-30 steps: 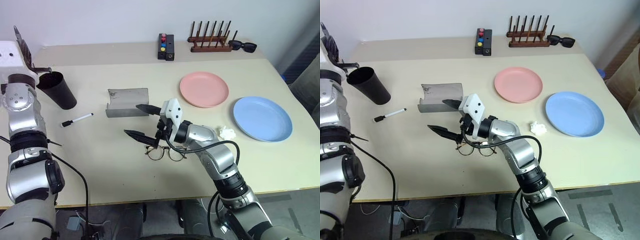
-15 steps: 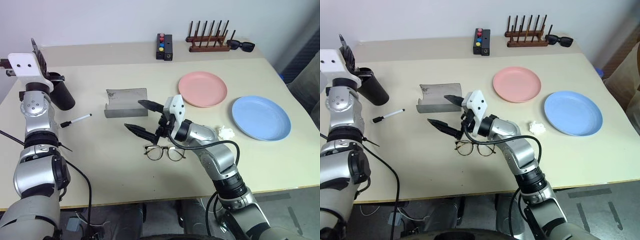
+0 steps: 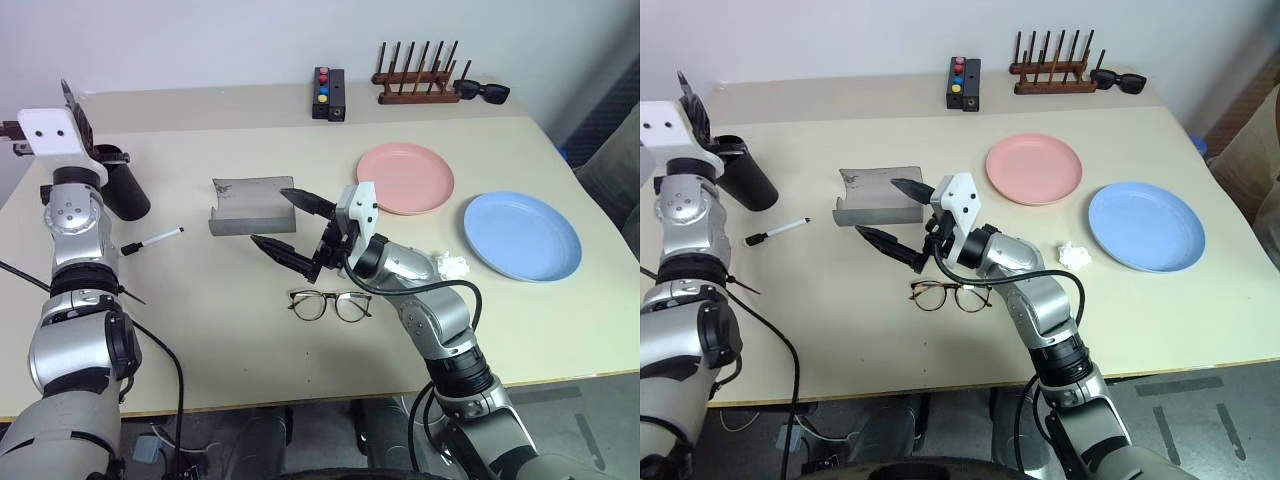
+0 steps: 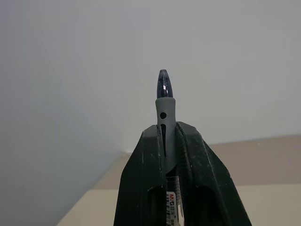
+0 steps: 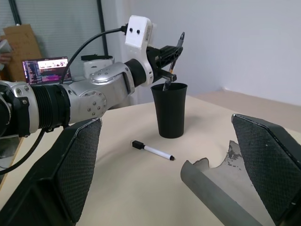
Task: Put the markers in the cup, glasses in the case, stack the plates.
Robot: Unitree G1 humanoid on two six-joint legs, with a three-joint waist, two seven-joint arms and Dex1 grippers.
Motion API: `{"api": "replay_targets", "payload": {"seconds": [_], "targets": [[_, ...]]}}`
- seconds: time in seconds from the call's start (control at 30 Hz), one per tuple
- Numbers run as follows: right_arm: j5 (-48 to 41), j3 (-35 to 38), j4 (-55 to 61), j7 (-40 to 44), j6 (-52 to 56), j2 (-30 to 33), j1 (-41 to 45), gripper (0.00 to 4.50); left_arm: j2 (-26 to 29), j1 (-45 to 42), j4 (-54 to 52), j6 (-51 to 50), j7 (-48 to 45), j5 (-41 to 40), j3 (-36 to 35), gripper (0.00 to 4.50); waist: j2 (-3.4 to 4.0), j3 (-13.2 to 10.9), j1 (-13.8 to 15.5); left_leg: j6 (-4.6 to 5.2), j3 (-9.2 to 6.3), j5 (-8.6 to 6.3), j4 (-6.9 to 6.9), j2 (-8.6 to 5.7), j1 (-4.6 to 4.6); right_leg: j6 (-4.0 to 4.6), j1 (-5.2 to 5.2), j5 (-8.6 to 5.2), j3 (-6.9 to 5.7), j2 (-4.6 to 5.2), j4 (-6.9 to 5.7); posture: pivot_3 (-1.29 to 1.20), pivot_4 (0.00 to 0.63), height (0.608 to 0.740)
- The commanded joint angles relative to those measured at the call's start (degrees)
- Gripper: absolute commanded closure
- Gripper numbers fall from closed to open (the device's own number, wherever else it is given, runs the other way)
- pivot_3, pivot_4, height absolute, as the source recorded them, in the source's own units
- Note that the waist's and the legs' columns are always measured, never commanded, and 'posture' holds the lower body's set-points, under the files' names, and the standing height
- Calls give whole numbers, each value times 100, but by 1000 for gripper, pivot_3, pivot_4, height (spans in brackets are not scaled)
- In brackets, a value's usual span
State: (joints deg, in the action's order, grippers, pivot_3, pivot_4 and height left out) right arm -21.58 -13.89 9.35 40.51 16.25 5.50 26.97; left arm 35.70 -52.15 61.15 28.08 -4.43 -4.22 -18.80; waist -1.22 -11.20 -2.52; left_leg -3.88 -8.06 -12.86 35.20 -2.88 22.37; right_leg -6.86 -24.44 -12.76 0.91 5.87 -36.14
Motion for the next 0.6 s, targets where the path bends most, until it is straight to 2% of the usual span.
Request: {"api": "replay_targets", "payload": {"seconds": [0.03, 0.17, 0.33, 0.6], "targets": [[-103, 82, 158, 15, -112, -64, 104, 0, 37, -6, -87, 50, 62, -50, -27, 4478, 0, 0, 1, 0, 0, 0, 0, 0, 0, 0, 0, 0, 0, 0, 0, 0, 150, 739], [-102, 78, 152, 19, -112, -73, 111, 0, 23, 31, -102, 4, 114, -62, -43, 4478, 0, 0, 0, 0, 0, 0, 0, 0, 0, 0, 0, 0, 0, 0, 0, 0, 150, 739], [-111, 76, 148, 23, -94, -76, 115, 0, 19, 84, -119, -15, 197, -26, -16, 2310, 0, 0, 0, 0, 0, 0, 0, 0, 0, 0, 0, 0, 0, 0, 0, 0, 150, 739], [-125, 72, 151, 40, -80, -75, 113, 0, 10, 105, -163, -26, 196, -56, -19, 2310, 0, 0, 1, 0, 0, 0, 0, 0, 0, 0, 0, 0, 0, 0, 0, 0, 150, 739]]}}
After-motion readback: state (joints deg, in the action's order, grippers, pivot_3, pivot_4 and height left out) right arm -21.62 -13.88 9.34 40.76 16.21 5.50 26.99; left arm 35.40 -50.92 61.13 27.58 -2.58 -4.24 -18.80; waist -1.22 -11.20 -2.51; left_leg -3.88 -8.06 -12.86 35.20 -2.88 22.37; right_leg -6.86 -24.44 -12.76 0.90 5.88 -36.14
